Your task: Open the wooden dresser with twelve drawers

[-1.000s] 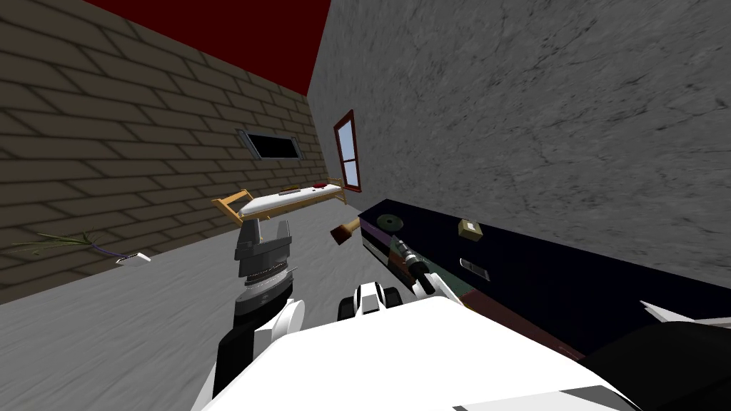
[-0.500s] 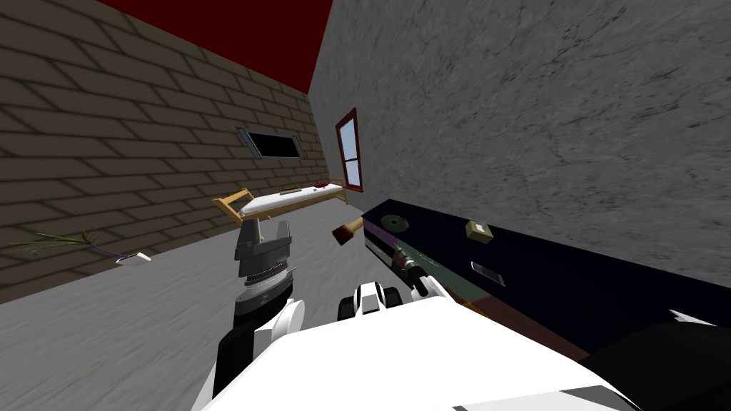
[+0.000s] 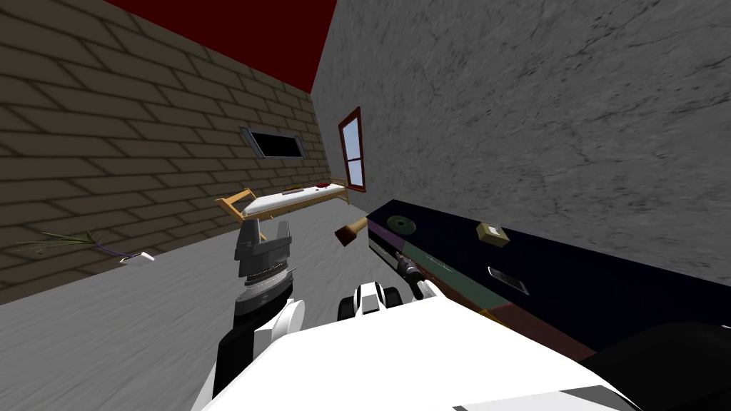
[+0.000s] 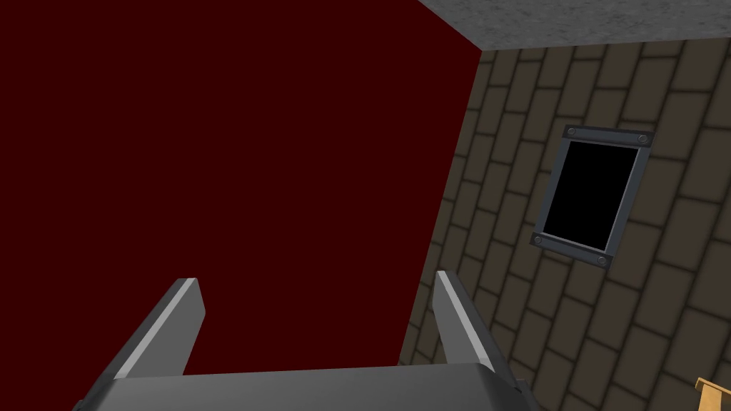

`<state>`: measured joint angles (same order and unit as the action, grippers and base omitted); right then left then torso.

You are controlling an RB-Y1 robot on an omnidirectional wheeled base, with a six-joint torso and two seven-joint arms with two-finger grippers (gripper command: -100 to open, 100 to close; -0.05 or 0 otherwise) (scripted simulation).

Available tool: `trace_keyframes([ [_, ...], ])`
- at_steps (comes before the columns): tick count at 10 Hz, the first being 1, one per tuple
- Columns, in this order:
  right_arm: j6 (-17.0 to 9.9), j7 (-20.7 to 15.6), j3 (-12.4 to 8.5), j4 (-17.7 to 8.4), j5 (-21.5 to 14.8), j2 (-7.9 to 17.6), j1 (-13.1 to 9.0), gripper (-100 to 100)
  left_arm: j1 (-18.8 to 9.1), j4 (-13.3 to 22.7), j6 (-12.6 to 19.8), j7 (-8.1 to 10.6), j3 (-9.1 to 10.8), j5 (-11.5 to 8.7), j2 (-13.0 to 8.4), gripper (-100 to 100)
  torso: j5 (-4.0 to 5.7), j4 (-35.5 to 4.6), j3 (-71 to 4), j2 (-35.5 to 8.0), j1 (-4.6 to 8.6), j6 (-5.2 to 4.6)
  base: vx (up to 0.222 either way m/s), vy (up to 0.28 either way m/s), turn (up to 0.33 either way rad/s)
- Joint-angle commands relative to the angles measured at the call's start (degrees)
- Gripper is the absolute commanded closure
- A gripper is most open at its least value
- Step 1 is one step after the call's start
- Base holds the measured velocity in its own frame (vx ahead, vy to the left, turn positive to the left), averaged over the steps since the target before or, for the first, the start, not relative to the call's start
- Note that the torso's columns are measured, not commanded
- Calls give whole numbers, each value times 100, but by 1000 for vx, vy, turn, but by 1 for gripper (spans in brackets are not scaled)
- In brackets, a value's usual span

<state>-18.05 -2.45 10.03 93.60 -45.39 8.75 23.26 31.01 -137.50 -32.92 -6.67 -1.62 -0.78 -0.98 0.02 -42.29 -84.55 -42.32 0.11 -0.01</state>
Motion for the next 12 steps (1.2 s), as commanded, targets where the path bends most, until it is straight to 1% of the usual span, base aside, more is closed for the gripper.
trace_keyframes([
  [1,-394,-3,97,-363,-303,40,-105,-100,0,0,0,0,1,0,-1,0,6,-4,7,-12,19,1,44,52,25],
  [2,-519,-3,97,-456,-358,40,-105,-100,0,1,0,0,1,0,-1,0,3,-2,3,-2,-1,2,50,71,18],
  [3,-650,-8,169,-701,-631,55,-182,-100,0,0,0,0,0,0,0,0,-3,1,-2,3,-16,1,71,111,24],
  [4,-807,-8,169,-811,-668,55,-182,-100,0,0,0,0,0,0,0,0,-7,2,-7,14,-31,2,78,110,19],
  [5,-858,-8,169,-811,-668,55,-182,-100,0,0,0,0,0,0,0,0,-6,3,-8,12,-22,1,47,56,-3],
  [6,-1064,-15,241,-1089,-948,74,-261,-100,0,0,0,0,0,0,0,0,0,0,0,0,2,1,68,79,32],
  [7,-1184,-15,241,-1165,-969,74,-261,-100,0,0,0,0,0,0,0,0,1,0,-1,4,-7,2,74,77,22],
  [8,-1325,-25,312,-1496,-1229,97,-344,-100,0,0,0,0,0,0,0,0,-2,1,-3,5,-8,1,105,107,51],
  [9,-1517,-25,312,-1517,-1241,97,-344,-100,0,0,0,0,0,0,0,0,-4,3,-7,13,-21,1,88,80,11],
  [10,-1691,-36,382,-1690,-1408,124,-428,-100,0,0,0,0,0,0,0,0,-3,2,-3,4,-10,0,92,79,30],
  [11,-1842,-36,382,-1845,-1543,124,-428,-100,0,0,0,0,0,0,0,0,-1,0,-2,4,-10,2,91,81,25],
  [12,-1842,-36,382,-1865,-1543,124,-428,-100,0,0,0,0,0,0,0,0,-2,0,-1,1,-9,1,41,46,-1],
])
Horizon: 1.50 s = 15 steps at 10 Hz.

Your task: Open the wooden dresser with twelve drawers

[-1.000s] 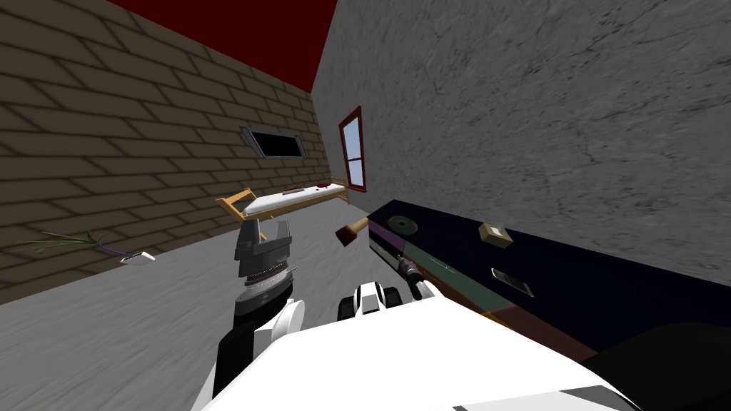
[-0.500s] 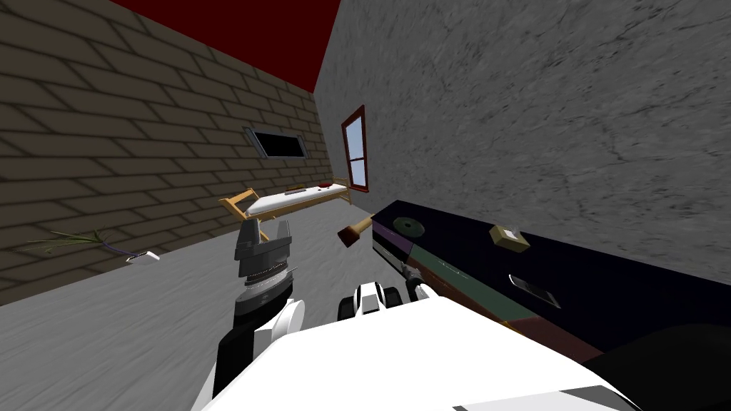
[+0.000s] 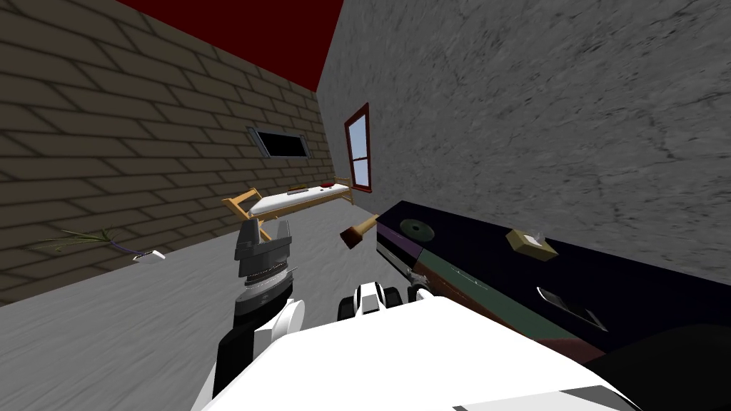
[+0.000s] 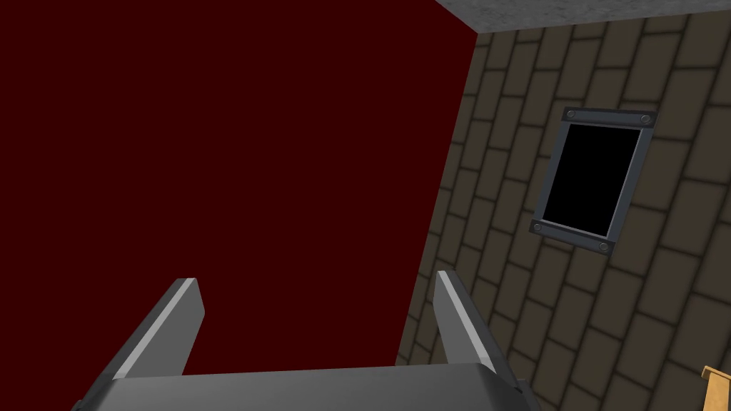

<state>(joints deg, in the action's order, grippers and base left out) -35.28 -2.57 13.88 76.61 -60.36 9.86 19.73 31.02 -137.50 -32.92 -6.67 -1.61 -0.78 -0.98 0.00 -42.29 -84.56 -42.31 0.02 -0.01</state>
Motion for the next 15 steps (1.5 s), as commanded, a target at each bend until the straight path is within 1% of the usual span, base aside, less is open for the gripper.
trace_keyframes([
  [1,-375,-37,67,-396,-319,45,-161,-100,0,0,0,0,0,0,0,0,2,-3,7,-13,10,0,58,72,41],
  [2,-434,-37,67,-510,-319,45,-161,-100,0,0,0,0,0,0,0,0,0,-2,4,-3,-3,1,70,68,28],
  [3,-638,-53,136,-719,-580,81,-248,-100,0,0,0,0,0,0,0,0,-1,1,-2,3,-3,0,93,105,61],
  [4,-739,-53,136,-849,-580,81,-248,-100,0,0,0,0,0,0,0,0,-3,3,-7,13,-15,2,92,80,20],
  [5,-950,-70,203,-1000,-789,120,-337,-100,0,0,0,0,0,0,0,0,-2,3,-6,8,-1,-1,109,71,43],
  [6,-1035,-70,203,-1182,-829,120,-337,-100,0,0,0,0,0,0,0,0,1,2,-5,10,3,1,106,64,29],
  [7,-1251,-89,268,-1311,-1063,160,-426,-100,0,0,0,0,0,0,0,0,1,1,-2,3,5,-1,134,95,56],
  [8,-1320,-89,268,-1462,-1065,160,-426,-100,0,0,0,0,0,0,0,0,-1,1,-5,10,-9,2,97,73,31],
  [9,-1540,-109,331,-1683,-1287,201,-516,-100,0,0,0,0,0,0,0,0,-1,0,2,-5,0,-1,103,76,47],
  [10,-1592,-109,331,-1820,-1287,201,-516,-100,0,0,0,0,0,0,0,0,0,-2,2,-2,-2,1,99,59,33],
  [11,-1816,-131,392,-1954,-1495,243,-604,-100,0,0,0,0,0,0,0,0,1,-1,2,-4,4,-1,104,60,53],
  [12,-1851,-131,392,-2099,-1495,243,-604,-100,0,0,0,0,0,0,0,0,1,-1,-1,3,0,2,105,50,34],
  [13,-1851,-131,392,-2124,-1495,243,-604,-100,0,0,0,0,0,0,0,0,0,1,-2,3,2,0,53,21,0],
  [14,-2097,-153,451,-2362,-1689,286,-692,-100,0,0,0,0,1,0,0,0,2,-2,6,-11,8,-1,66,45,53],
  [15,-2097,-153,451,-2416,-1689,286,-692,-100,0,0,0,0,0,0,0,0,0,-2,4,-4,-3,2,77,52,37],
])
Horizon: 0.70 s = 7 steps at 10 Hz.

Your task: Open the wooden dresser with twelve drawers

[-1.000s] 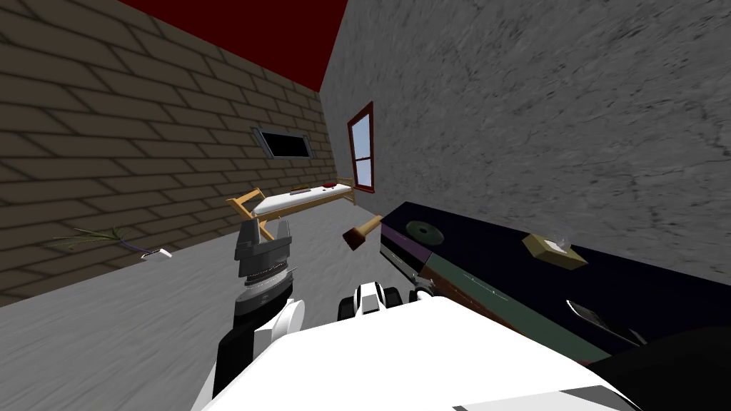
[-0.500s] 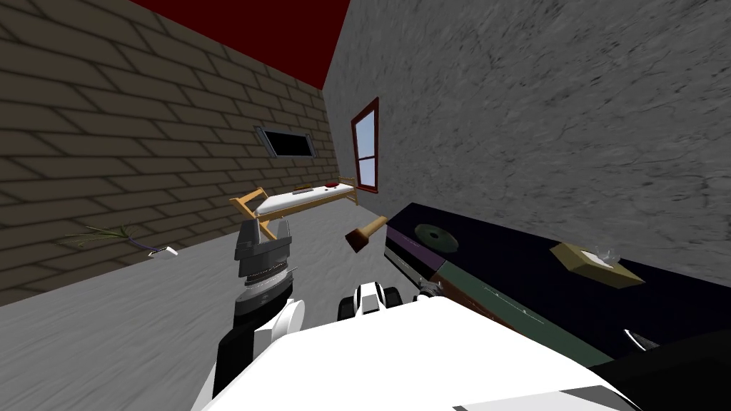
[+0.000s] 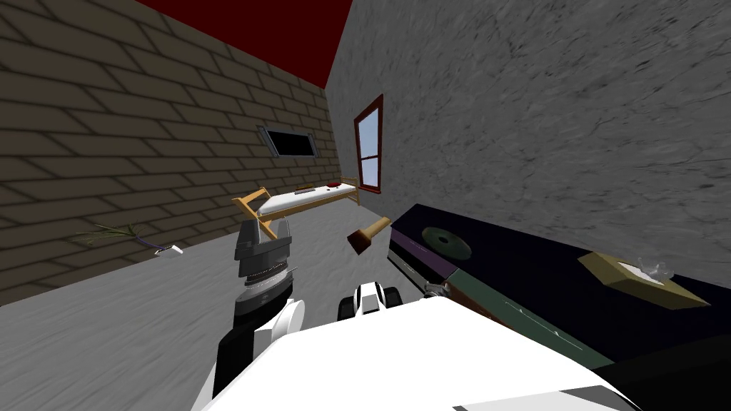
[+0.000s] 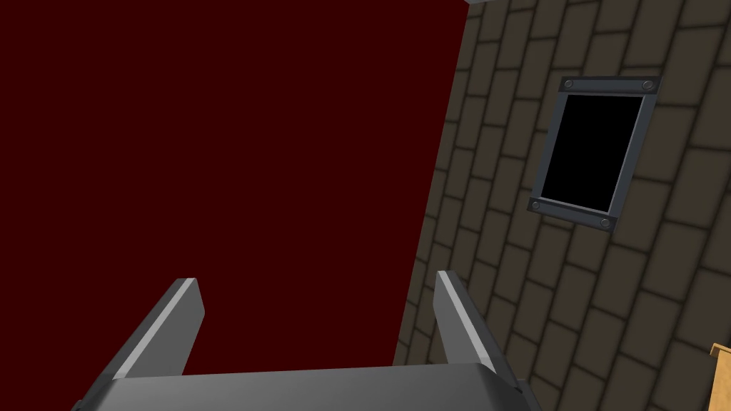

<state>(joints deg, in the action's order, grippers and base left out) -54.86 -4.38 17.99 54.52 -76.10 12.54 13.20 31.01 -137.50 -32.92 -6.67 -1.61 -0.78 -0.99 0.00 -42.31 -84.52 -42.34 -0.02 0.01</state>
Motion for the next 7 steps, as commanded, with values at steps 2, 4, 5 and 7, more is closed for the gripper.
trace_keyframes([
  [2,-370,4,96,-485,-293,61,-125,-100,0,0,0,0,0,0,0,0,-1,5,-11,16,0,0,97,43,47],
  [4,-731,-42,199,-908,-607,145,-289,-100,1,0,0,0,0,0,0,0,-1,5,-11,18,-3,0,162,64,72],
  [5,-788,-42,199,-997,-607,145,-289,-100,1,-1,0,0,0,0,0,0,-2,9,-20,31,-3,-1,140,41,35],
  [7,-1131,-87,288,-1438,-864,224,-437,-100,0,0,0,0,0,0,0,0,1,-2,7,-13,5,-1,113,50,73],
])
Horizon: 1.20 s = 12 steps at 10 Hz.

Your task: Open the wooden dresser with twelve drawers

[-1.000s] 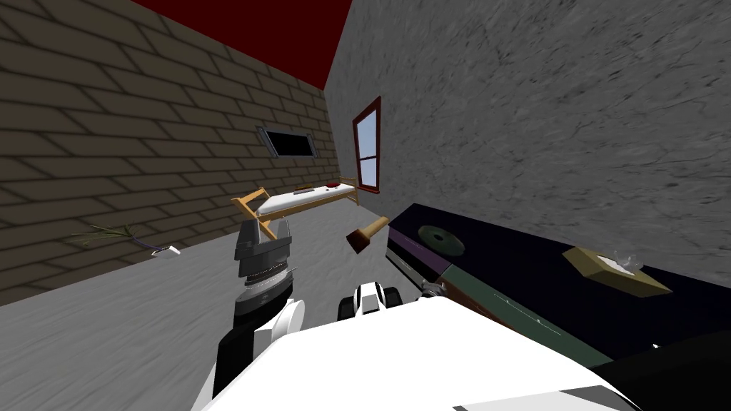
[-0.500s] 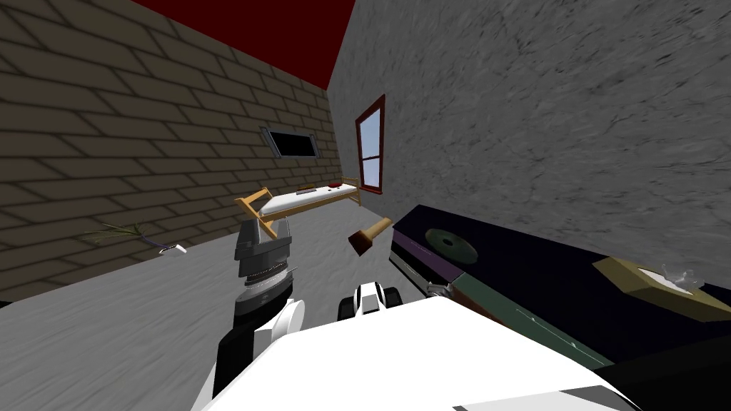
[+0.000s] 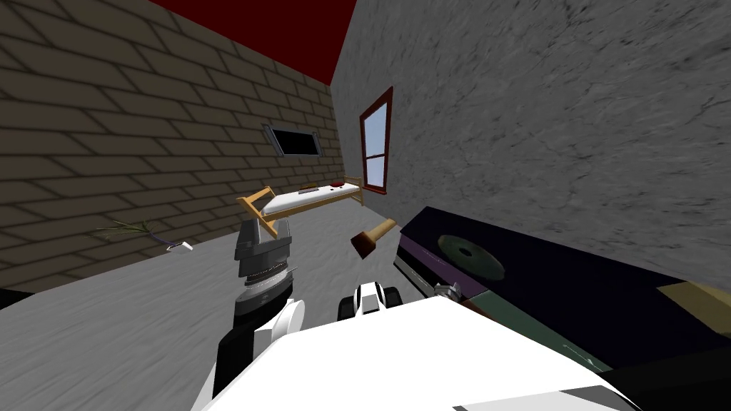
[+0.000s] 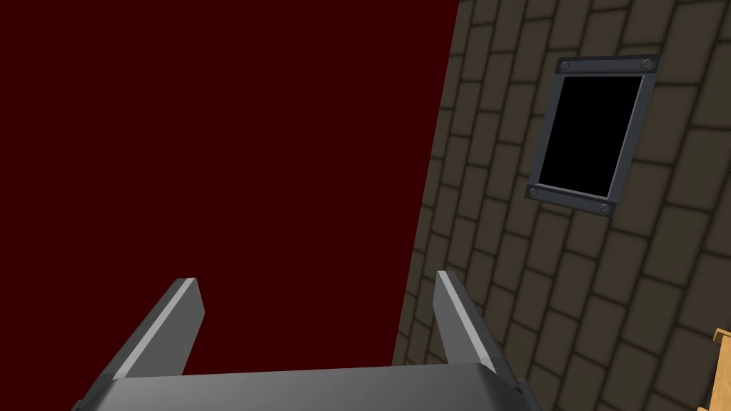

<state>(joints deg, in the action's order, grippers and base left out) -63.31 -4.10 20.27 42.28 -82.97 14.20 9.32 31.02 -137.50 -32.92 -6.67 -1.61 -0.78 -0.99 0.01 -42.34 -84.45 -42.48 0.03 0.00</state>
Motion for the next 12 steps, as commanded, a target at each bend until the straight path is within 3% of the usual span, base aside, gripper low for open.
trace_keyframes([
  [1,-434,-135,98,-403,-282,95,-115,-100,0,0,0,0,0,0,0,0,-1,2,-6,13,-5,1,177,46,81],
  [6,-920,-211,224,-1014,-597,245,-342,-100,0,0,0,0,0,0,0,0,1,1,-1,2,2,0,125,30,55],
  [8,-976,-221,240,-1088,-632,267,-371,-100,-1,0,0,0,0,0,0,0,0,2,-3,5,0,-1,44,5,17],
  [10,-950,-242,230,-1005,-613,270,-334,-100,-1,0,0,0,0,0,0,0,-1,3,-6,10,-3,-1,9,1,3],
  [11,-949,-242,230,-1004,-613,269,-334,100,-1,0,0,0,0,0,0,0,-1,3,-7,12,-3,0,0,0,0],
  [12,-901,-288,220,-961,-594,312,-352,100,-1,0,0,0,0,0,0,0,-1,4,-9,16,-3,0,-39,101,-12],
])
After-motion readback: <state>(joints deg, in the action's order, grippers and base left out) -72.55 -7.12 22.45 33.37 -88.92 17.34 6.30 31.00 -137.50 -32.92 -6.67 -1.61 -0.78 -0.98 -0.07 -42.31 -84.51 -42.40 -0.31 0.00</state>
